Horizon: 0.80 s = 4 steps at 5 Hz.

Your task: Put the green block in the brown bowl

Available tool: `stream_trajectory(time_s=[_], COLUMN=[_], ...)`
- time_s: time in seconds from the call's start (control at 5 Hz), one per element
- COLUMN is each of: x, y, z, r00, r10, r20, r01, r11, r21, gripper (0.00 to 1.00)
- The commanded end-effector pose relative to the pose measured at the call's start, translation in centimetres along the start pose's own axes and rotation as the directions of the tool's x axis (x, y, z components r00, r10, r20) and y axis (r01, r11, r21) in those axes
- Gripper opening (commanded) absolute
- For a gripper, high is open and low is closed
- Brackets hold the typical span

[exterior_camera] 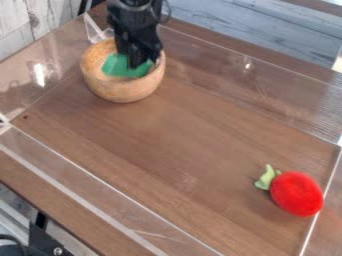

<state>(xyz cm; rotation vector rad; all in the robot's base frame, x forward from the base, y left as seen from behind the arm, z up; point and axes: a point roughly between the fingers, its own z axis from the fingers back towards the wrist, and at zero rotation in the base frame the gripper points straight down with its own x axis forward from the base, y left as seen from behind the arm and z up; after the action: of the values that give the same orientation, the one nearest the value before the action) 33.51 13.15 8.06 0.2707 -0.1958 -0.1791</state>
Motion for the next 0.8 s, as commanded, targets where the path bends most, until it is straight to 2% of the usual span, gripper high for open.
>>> stream_trajectory(time_s=[0.0,0.4,0.6], x=[1.8,1.0,0.7], y=[1.2,4.2,4.6], z=[1.4,1.7,1.6], r00=[0.999,0.998,0.994], r10=[0.001,0.054,0.113], r20=[0.051,0.035,0.016], r01=[-0.002,-0.054,-0.112], r11=[1.0,0.998,0.993], r21=[0.013,-0.019,-0.032], gripper=[1.0,1.0,1.0])
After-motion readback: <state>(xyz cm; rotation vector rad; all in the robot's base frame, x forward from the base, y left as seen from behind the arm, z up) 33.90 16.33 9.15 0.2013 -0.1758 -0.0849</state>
